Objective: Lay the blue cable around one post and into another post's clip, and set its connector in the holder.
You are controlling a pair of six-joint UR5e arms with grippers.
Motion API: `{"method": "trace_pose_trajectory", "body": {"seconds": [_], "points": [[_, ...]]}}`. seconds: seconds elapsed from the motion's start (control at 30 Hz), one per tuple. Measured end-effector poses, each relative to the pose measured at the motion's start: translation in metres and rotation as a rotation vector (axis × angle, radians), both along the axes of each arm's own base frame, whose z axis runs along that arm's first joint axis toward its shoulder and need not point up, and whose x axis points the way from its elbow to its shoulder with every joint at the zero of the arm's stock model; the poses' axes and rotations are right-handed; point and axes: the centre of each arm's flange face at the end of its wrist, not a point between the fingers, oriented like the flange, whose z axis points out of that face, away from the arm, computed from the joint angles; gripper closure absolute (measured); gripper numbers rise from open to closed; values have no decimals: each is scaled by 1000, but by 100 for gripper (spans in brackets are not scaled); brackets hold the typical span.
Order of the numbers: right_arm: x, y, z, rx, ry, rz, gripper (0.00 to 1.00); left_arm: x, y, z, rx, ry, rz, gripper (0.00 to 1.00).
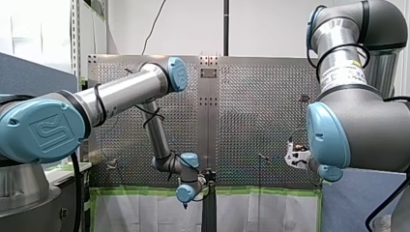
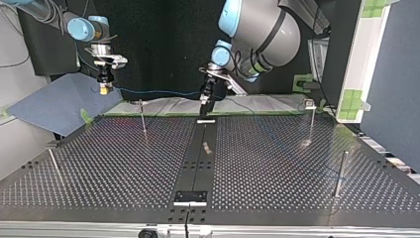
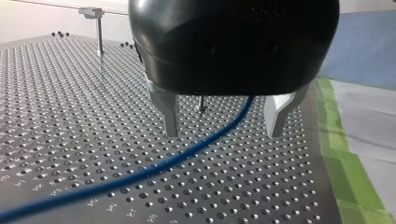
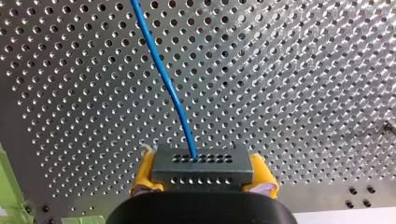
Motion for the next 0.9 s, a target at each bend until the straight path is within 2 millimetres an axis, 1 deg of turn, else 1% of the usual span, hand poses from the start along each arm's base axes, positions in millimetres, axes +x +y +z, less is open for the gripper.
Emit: {"method": "trace_pose_trajectory", "body": {"seconds": [0.23,0.3,0.33,0.47,0.6,0.7,0.9], "points": [[2,1,0,-2,1,5,100,0,2,1,23,14,7,10],[2,1,0,0,1,5,100,-1,3,-1,42,23,9,17],[2,1,0,0,2,5,100,-3,4,-2,53,28,10,17],[1,1,0,0,4,-5,100,-10,9,-8,104,55,9,25],[0,0,0,-3,12,-25,100,-18,12,-12,129,71,2,25],[-1,0,-1,-3,21,-36,100,-20,11,-13,135,74,-13,25],[-3,0,-1,-3,39,-59,100,-20,7,-6,131,66,-31,25]]}}
